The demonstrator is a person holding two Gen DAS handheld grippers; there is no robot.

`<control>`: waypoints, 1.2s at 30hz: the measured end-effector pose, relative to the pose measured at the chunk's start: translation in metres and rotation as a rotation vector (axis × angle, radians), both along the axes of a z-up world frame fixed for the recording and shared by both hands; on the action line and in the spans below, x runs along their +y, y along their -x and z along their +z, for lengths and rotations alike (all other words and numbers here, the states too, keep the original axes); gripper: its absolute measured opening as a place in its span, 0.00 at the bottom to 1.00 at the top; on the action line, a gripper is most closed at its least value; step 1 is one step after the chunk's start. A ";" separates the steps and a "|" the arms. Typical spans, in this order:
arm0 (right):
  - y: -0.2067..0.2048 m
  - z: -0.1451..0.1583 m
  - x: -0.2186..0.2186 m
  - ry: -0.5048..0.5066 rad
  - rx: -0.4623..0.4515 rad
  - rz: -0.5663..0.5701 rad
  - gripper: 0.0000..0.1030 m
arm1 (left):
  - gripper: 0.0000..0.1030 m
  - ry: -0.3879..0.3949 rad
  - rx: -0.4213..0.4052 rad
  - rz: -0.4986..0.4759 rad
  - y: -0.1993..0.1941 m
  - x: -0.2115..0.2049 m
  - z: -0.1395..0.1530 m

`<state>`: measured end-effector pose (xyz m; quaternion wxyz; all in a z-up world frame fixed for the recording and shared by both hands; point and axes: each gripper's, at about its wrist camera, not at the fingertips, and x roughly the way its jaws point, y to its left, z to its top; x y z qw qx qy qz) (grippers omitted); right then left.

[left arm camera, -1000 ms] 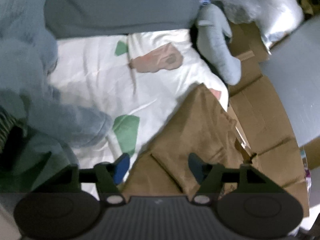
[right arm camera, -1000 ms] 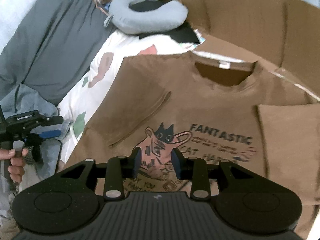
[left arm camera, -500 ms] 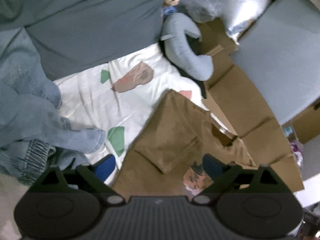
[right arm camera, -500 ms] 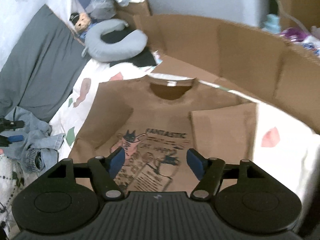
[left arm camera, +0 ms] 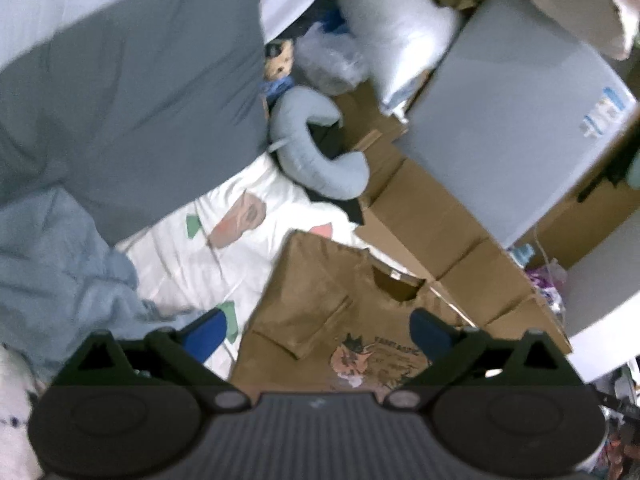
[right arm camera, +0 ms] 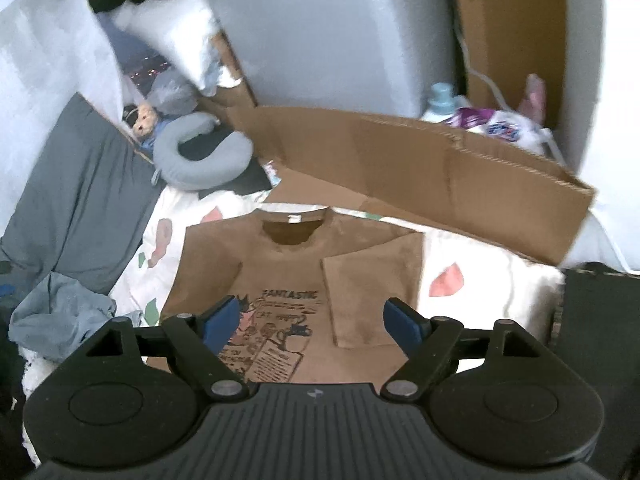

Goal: Fold clothes
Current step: 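Raise both open grippers above the T-shirt to view it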

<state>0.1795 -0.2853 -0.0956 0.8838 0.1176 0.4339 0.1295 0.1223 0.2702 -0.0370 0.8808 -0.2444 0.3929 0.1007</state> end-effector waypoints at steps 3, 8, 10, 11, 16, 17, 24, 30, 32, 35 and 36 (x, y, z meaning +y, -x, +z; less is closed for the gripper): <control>0.010 0.021 -0.022 -0.016 0.014 -0.021 0.82 | 0.98 -0.022 0.004 -0.020 0.009 0.000 0.029; 0.029 0.058 -0.050 -0.025 -0.002 -0.035 0.83 | 0.98 -0.047 0.012 -0.033 0.033 0.000 0.064; 0.038 0.070 -0.059 -0.024 -0.017 -0.030 0.84 | 0.98 -0.059 0.013 -0.038 0.043 -0.001 0.071; 0.044 0.075 -0.063 -0.022 -0.024 -0.026 0.84 | 0.98 -0.061 0.010 -0.038 0.049 -0.002 0.074; 0.073 0.086 -0.077 -0.015 -0.035 -0.006 0.84 | 0.98 -0.076 0.012 -0.030 0.080 -0.001 0.078; 0.079 0.087 -0.079 -0.017 -0.036 -0.002 0.84 | 0.98 -0.079 0.014 -0.031 0.085 -0.001 0.077; 0.131 0.074 -0.086 0.010 -0.056 -0.011 0.84 | 0.98 -0.080 0.001 -0.051 0.118 0.001 0.062; 0.168 0.055 -0.086 0.048 -0.089 -0.025 0.84 | 0.98 -0.111 -0.002 -0.055 0.135 -0.004 0.044; 0.177 0.051 -0.088 0.039 -0.095 -0.041 0.84 | 0.98 -0.124 -0.011 -0.052 0.140 -0.008 0.038; 0.189 0.044 -0.087 0.047 -0.102 -0.056 0.87 | 0.98 -0.143 -0.024 -0.056 0.147 -0.016 0.029; 0.192 0.042 -0.087 0.049 -0.106 -0.060 0.88 | 0.98 -0.151 -0.027 -0.058 0.149 -0.018 0.026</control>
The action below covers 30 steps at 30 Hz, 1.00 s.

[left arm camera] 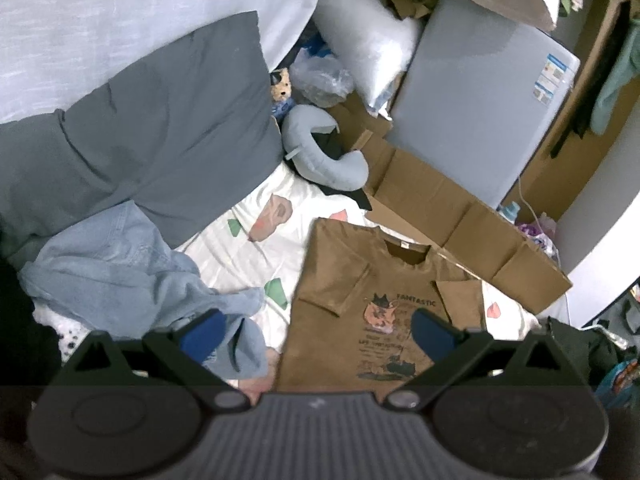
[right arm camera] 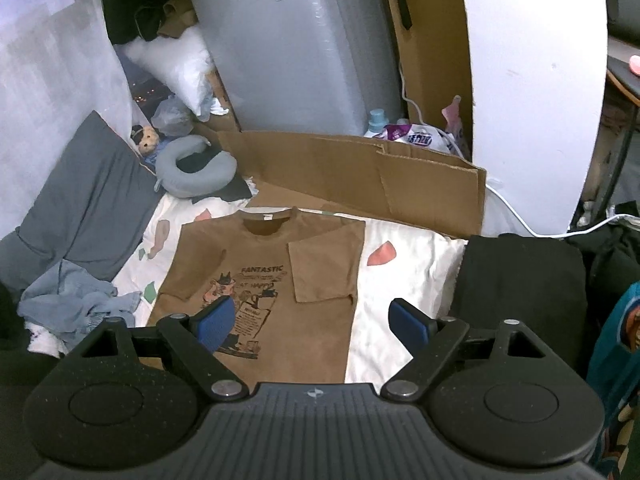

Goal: Fold clothes
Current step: 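Raise both open grippers above the T-shirt to view it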

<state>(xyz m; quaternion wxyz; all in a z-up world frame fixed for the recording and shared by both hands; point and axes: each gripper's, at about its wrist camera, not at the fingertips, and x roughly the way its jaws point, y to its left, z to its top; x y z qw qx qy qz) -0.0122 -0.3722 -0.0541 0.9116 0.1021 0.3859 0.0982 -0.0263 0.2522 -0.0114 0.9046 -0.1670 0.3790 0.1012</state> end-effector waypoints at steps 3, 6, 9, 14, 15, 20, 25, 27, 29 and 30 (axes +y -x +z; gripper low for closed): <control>0.008 -0.007 0.001 -0.008 -0.008 -0.015 0.88 | 0.98 -0.022 -0.002 -0.011 0.005 -0.007 -0.012; 0.015 -0.015 0.003 -0.023 -0.021 -0.029 0.88 | 0.98 -0.038 0.008 -0.012 0.009 -0.012 -0.026; 0.021 -0.024 0.006 -0.035 -0.031 -0.040 0.88 | 0.98 -0.030 0.023 -0.004 0.013 -0.013 -0.043; 0.030 -0.045 0.010 -0.042 -0.028 -0.058 0.88 | 0.98 0.007 0.042 0.028 0.022 -0.014 -0.070; 0.032 -0.049 0.009 -0.050 -0.022 -0.061 0.88 | 0.98 0.011 0.044 0.030 0.023 -0.015 -0.074; 0.040 -0.077 0.008 -0.072 0.011 -0.084 0.88 | 0.98 0.026 0.061 0.036 0.027 -0.018 -0.100; 0.052 -0.109 0.010 -0.072 0.044 -0.099 0.88 | 0.98 -0.015 0.086 0.033 0.030 -0.026 -0.128; 0.056 -0.123 0.011 -0.070 0.066 -0.098 0.88 | 0.98 -0.033 0.092 0.036 0.030 -0.026 -0.139; 0.058 -0.138 0.013 -0.069 0.094 -0.094 0.88 | 0.98 -0.023 0.106 0.043 0.030 -0.024 -0.150; 0.060 -0.146 0.014 -0.071 0.105 -0.091 0.88 | 0.98 -0.013 0.116 0.049 0.030 -0.023 -0.157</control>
